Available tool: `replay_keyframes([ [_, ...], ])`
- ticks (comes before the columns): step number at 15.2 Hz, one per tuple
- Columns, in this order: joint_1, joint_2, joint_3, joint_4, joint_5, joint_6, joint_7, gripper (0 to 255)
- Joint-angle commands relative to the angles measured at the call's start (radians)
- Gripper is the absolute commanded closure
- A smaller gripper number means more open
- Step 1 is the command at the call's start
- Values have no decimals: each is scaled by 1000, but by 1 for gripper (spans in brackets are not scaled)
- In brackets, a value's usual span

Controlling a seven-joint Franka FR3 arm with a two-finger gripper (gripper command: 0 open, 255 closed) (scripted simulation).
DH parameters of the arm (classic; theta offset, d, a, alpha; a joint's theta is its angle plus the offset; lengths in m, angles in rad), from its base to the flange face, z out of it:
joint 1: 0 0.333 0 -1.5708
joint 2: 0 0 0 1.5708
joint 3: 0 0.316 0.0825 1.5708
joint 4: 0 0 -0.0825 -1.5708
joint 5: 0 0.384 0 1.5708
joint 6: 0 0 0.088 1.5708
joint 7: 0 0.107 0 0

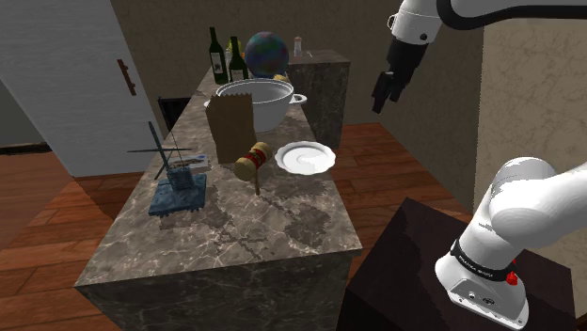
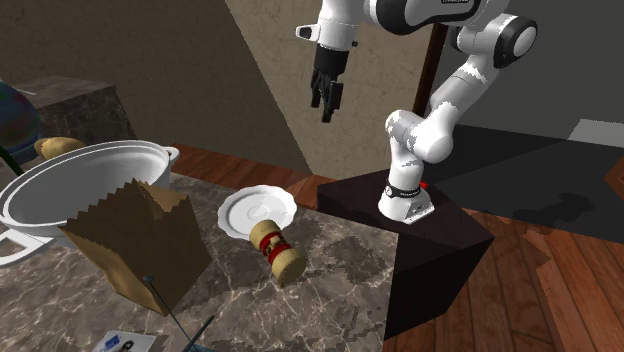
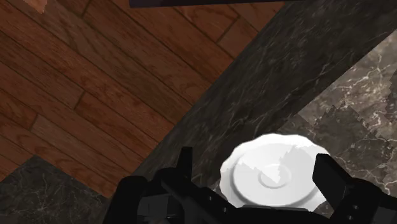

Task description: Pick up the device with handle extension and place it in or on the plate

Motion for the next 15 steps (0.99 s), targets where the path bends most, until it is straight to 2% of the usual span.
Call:
replay_keyframes([
  [1,0,0,0,0,0,0,0,0],
  [9,-16,213,196,122,93,26,346,0],
  [15,-40,429,323,285,109,35,604,0],
])
